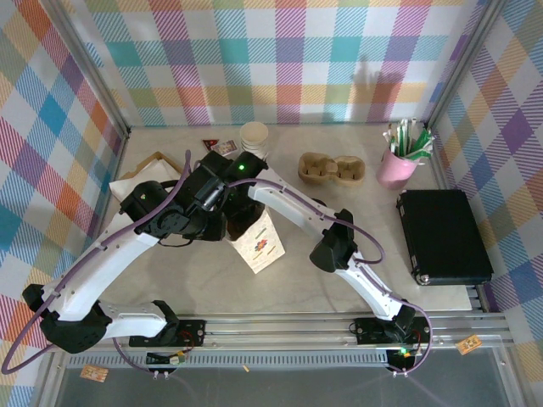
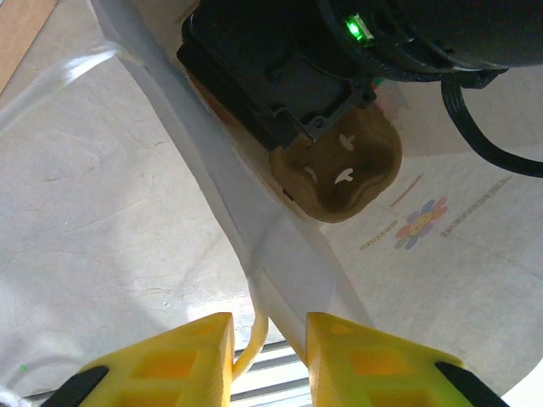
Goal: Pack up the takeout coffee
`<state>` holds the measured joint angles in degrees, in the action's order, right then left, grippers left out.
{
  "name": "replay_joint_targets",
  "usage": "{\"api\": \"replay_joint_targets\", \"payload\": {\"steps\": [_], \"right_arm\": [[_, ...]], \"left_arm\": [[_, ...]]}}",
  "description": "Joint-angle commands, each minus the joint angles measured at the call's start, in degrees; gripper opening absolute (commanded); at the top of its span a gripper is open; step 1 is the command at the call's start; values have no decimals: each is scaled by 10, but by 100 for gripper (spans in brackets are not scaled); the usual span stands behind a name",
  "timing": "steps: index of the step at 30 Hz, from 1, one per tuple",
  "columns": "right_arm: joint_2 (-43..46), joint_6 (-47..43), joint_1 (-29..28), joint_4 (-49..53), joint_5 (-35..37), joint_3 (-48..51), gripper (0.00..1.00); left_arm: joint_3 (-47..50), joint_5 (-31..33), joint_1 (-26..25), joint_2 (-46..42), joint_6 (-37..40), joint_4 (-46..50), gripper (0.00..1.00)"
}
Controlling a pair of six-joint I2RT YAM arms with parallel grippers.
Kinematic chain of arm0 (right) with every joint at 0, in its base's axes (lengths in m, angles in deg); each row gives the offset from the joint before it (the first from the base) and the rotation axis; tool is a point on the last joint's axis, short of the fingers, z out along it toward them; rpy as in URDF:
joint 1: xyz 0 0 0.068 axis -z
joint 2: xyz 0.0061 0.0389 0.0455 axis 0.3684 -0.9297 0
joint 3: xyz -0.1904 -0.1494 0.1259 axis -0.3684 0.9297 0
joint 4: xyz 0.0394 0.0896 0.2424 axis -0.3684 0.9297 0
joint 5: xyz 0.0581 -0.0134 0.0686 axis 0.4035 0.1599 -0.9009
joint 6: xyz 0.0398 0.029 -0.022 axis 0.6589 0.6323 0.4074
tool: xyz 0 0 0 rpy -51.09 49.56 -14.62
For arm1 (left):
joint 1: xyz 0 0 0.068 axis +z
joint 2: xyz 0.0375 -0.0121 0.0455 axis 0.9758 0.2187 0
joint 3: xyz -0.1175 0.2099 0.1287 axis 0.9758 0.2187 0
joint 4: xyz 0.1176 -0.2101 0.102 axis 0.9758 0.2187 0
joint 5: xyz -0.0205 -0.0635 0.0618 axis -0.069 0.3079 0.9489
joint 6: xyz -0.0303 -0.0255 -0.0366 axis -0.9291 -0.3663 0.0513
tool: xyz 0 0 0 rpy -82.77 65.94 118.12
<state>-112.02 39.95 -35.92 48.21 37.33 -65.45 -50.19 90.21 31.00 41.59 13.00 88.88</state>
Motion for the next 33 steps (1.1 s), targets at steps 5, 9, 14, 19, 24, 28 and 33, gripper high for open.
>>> {"api": "replay_joint_targets", "payload": {"steps": [5, 9, 14, 19, 24, 28, 33], "right_arm": [[60, 6, 0, 36, 22, -9, 59], [72, -1, -1, 49, 30, -10, 59], [73, -22, -7, 70, 33, -14, 59], [68, -40, -10, 88, 25, -14, 59], [62, -52, -12, 90, 4, -9, 60], [57, -57, -12, 85, -11, -6, 60], [54, -57, -12, 81, -24, 16, 60]], "left_arm": [[-18, -2, -9, 4, 22, -22, 28], [-21, 2, -9, 6, 22, -20, 28], [-21, 7, -9, 7, 22, -17, 29], [-17, 16, -10, 9, 22, -17, 29], [-20, 18, -9, 13, 20, -16, 29], [-26, 15, -9, 17, 25, -16, 29], [-29, 11, -9, 23, 31, -18, 29]]}}
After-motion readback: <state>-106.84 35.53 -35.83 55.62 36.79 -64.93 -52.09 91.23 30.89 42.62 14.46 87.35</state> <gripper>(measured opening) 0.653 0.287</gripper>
